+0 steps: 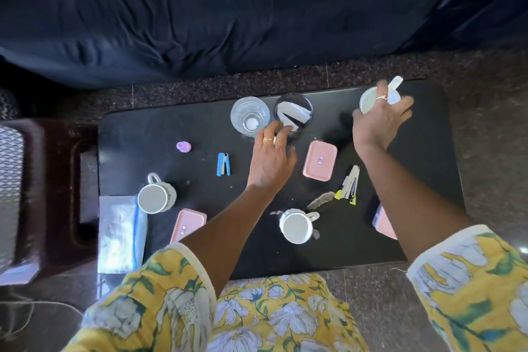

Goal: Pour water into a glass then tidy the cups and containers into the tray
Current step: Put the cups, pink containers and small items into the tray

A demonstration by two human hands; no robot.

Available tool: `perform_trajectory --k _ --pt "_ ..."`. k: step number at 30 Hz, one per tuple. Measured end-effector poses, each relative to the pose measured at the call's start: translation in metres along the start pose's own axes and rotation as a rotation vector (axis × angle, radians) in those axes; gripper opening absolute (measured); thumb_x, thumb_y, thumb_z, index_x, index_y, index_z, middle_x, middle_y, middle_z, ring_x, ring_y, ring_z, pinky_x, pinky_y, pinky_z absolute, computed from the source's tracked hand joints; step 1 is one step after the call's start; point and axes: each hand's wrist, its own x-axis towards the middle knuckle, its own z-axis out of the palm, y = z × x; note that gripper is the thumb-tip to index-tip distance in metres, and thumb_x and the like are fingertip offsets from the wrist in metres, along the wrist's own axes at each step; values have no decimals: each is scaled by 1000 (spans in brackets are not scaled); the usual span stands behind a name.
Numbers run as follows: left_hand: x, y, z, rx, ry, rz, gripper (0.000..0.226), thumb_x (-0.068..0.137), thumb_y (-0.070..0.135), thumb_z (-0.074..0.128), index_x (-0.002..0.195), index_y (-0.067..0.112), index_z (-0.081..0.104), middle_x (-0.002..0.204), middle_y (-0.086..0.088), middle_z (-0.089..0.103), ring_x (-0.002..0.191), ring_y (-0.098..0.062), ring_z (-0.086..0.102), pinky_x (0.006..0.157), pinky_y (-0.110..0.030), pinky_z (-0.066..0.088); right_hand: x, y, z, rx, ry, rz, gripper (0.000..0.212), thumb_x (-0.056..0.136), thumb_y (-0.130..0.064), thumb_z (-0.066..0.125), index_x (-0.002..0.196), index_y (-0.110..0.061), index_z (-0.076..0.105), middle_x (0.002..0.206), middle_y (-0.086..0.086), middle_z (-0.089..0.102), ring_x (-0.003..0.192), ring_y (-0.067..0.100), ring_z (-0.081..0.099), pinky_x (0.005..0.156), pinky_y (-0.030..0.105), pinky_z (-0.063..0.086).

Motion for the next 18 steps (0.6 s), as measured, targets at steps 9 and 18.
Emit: perform_trajectory --k 9,18 --pt "-54 -138 -76 311 159 -602 64 70 35 70 127 18 46 133 -12 45 114 -29 44 101 -36 27 -91 -164 16 191 -93 -288 65 69 -12 69 127 -31 46 122 18 38 101 36 42 81 45 50" --pt "-99 -211 -100 -35 -324 -829 74 74 31 73 135 28 31 123 -14 43 113 -35 47 82 -41 46 -226 -247 74 149 -393 -604 65 69 -8 71 126 -30 48 118 14 38 100 34 43 76 43 52"
